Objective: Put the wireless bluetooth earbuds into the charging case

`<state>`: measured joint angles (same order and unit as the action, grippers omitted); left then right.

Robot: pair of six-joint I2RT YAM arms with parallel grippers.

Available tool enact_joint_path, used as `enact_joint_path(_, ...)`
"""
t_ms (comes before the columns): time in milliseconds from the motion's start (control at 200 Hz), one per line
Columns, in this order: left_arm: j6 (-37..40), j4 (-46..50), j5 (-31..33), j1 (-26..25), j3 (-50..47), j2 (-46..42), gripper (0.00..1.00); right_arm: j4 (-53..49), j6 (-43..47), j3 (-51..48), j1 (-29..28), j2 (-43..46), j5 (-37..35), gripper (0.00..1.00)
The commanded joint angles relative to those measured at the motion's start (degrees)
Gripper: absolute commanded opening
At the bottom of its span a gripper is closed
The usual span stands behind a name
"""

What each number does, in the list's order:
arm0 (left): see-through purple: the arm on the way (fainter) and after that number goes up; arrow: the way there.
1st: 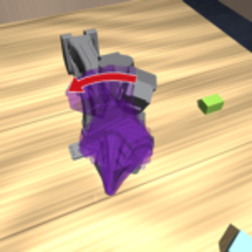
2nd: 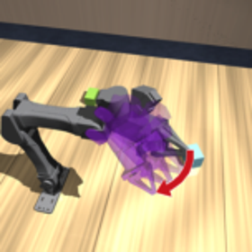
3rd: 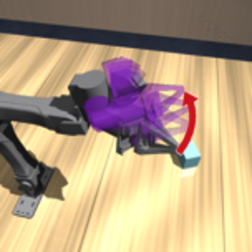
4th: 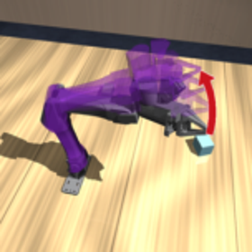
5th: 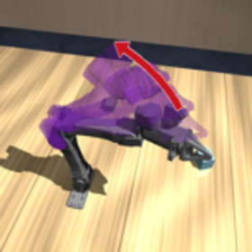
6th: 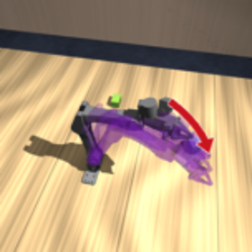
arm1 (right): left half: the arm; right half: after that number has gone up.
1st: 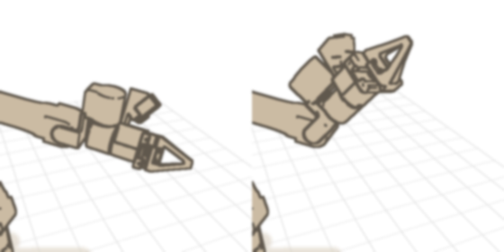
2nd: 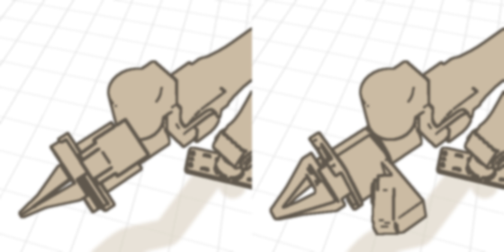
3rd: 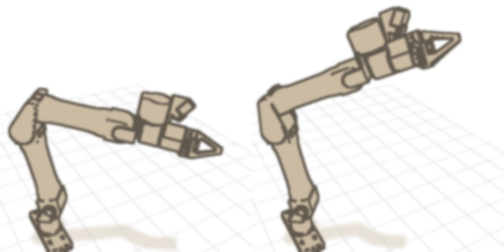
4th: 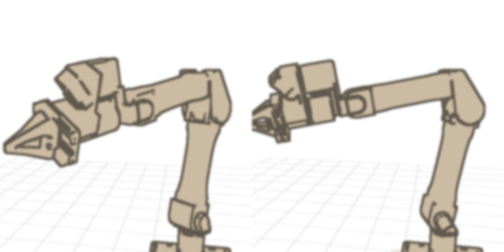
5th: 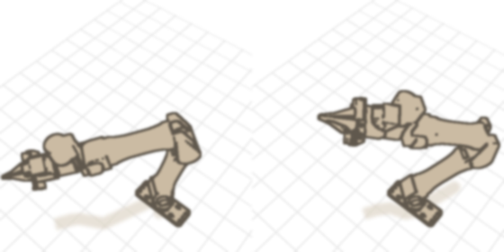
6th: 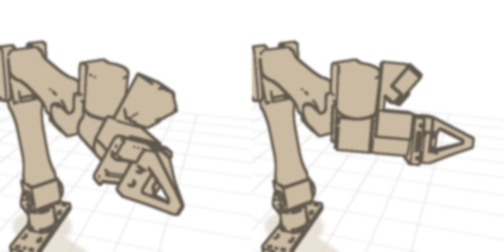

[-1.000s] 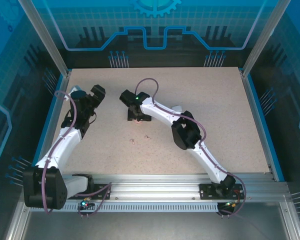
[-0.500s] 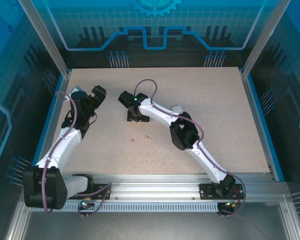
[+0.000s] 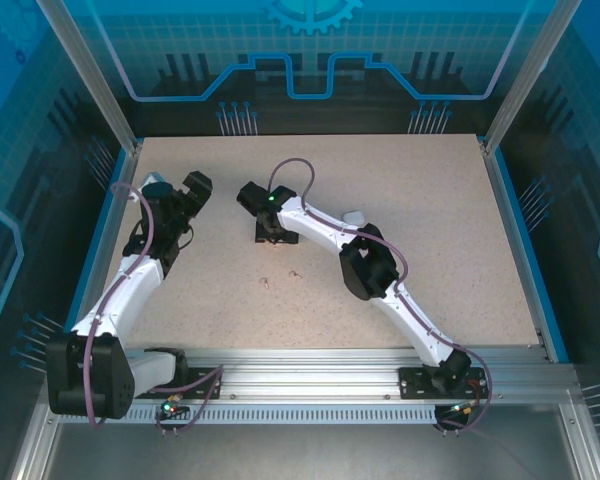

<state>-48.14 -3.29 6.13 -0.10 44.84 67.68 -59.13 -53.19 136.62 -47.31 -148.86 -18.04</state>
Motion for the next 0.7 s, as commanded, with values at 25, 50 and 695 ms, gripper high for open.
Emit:
enact_joint_path(25, 0.31, -1.02, -1.51, 0.43, -0.29, -0.79, 0.99, 0.29, -1.30, -0.45, -0.73, -1.21, 1.84, 0.59)
enact_joint_path(50, 0.37, -1.02, -1.71, 0.38, -0.20, -0.71, 0.99, 0.45, -1.23, -0.62, -0.69, -1.03, 1.98, 0.57)
enact_joint_path(695, 7.08, 1.24, -5.24, -10.28, 2.32, -0.74, 0.99, 12.82, 3.85, -33.40, 3.86, 28.74, -0.30, 0.38)
